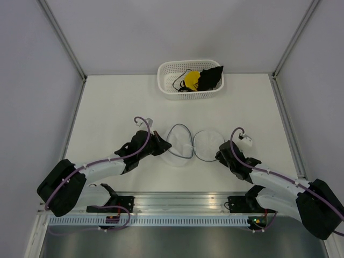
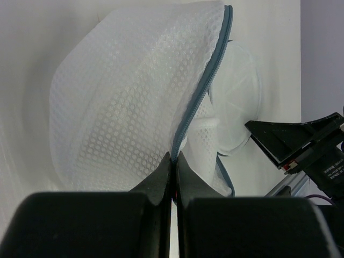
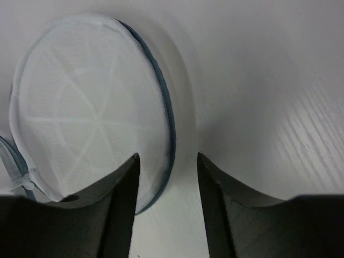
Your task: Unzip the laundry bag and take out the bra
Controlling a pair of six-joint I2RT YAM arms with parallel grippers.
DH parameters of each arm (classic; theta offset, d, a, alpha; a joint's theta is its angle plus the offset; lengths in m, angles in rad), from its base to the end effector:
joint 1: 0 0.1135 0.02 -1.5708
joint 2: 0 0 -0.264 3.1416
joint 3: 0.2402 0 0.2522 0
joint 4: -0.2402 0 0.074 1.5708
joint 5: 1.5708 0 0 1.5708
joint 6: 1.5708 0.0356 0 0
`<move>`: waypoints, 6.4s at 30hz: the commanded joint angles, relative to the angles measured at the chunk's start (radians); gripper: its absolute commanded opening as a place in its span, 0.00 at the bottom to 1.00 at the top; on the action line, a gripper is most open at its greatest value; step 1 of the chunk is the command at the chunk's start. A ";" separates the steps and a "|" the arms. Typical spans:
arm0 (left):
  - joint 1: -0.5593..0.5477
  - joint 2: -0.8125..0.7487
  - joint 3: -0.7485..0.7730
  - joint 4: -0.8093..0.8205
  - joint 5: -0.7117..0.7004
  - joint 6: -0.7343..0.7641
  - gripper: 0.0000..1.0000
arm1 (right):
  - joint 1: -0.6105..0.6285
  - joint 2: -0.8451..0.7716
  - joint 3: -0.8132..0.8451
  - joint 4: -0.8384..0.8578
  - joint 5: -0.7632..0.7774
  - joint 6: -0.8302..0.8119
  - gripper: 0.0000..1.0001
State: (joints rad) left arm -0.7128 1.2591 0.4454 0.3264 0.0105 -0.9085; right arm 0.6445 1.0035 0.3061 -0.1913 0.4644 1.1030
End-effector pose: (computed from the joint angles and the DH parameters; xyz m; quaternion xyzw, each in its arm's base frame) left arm 0.1872 -0.1623 0.1766 -0.0810 0.8530 -0.3768 0.3520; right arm 0.1464 0.0901 0.1427 0.2834 0.8756 0.1104 0.3752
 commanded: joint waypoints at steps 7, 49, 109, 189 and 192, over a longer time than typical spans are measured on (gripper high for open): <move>0.001 0.008 0.022 0.053 0.037 -0.021 0.02 | 0.004 0.044 0.000 0.194 0.019 -0.028 0.01; 0.003 -0.276 -0.065 -0.078 -0.202 -0.115 1.00 | 0.406 0.477 0.643 0.147 0.531 -1.172 0.00; 0.003 -0.239 -0.067 -0.044 -0.152 -0.142 0.06 | 0.497 0.322 0.590 0.066 -0.415 -1.106 0.83; 1.132 0.995 0.989 0.427 0.111 -0.530 0.79 | 0.426 0.084 0.426 0.006 -0.010 -0.772 0.98; 1.129 0.854 0.848 0.353 0.083 -0.520 0.82 | 0.419 0.050 0.423 0.010 -0.004 -0.772 0.98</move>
State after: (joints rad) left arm 0.4007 2.2932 1.3758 0.7227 0.1337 -1.4097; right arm 1.0721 1.0996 0.7315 -0.2249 0.4587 0.3260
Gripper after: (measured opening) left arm 0.816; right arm 0.978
